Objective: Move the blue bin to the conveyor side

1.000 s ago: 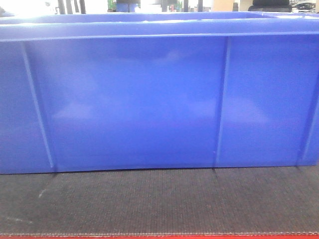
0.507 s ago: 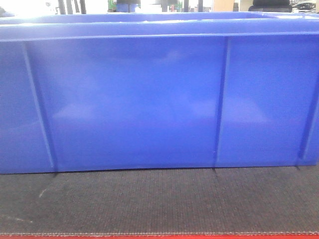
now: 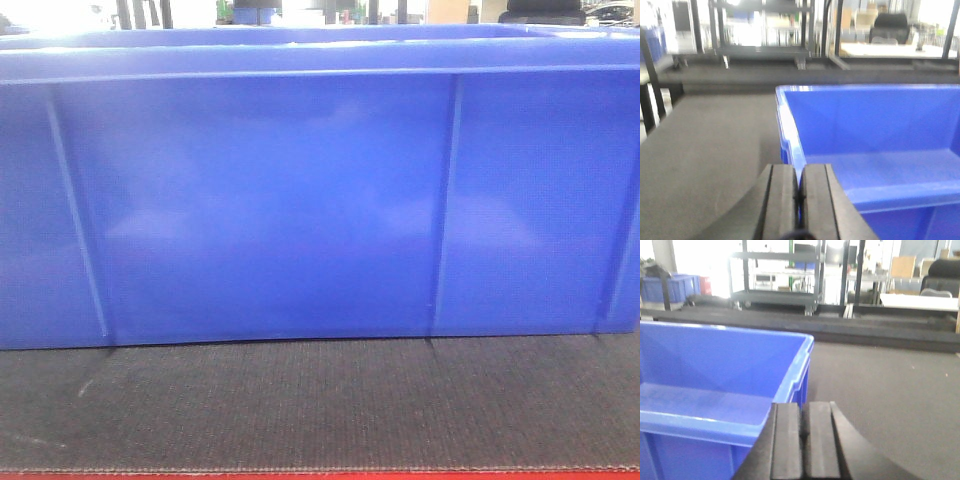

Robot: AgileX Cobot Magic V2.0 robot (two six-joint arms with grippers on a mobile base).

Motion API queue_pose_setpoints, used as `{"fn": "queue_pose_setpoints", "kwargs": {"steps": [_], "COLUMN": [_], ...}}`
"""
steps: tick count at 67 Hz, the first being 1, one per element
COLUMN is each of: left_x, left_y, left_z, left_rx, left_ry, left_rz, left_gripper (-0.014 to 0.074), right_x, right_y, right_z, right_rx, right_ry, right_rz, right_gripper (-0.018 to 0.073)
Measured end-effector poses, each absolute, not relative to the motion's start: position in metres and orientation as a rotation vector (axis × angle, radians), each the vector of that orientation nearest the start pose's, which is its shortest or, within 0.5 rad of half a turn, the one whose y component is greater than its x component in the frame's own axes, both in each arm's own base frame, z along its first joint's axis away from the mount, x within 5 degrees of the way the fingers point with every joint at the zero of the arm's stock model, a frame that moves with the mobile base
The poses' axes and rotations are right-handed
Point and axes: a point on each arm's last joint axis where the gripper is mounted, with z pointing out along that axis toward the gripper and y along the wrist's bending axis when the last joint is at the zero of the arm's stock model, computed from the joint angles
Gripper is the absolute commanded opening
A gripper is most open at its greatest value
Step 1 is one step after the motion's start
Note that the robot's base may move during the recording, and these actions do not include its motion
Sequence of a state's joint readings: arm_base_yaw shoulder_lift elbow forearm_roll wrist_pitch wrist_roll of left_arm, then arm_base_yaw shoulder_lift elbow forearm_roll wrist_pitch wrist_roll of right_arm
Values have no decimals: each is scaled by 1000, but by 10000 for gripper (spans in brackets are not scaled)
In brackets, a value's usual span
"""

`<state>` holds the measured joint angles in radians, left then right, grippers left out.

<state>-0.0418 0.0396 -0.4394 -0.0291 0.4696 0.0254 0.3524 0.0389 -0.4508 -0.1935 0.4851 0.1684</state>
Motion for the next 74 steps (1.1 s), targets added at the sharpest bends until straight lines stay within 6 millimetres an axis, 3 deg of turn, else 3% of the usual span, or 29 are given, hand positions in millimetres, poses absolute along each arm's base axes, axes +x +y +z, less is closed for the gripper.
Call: {"fn": "queue_pose_setpoints", "kwargs": {"steps": [50, 63, 74], "left_x": [18, 33, 51], "left_y": [-1, 0, 1], "left_z": [307, 274, 226], "left_rx": [37, -3, -12], "left_ry": [1532, 1603, 1634], "left_rz": [-29, 10, 19], "left_gripper": [-6, -6, -6], "right_x": [21, 20, 20], "right_y": [-1, -1, -1], "right_z": [316, 316, 316], "right_rx": [-204, -204, -204], "right_ry": [1515, 1513, 1512], "right_rz": [212, 212, 212], "right_gripper": [-67, -67, -67]}}
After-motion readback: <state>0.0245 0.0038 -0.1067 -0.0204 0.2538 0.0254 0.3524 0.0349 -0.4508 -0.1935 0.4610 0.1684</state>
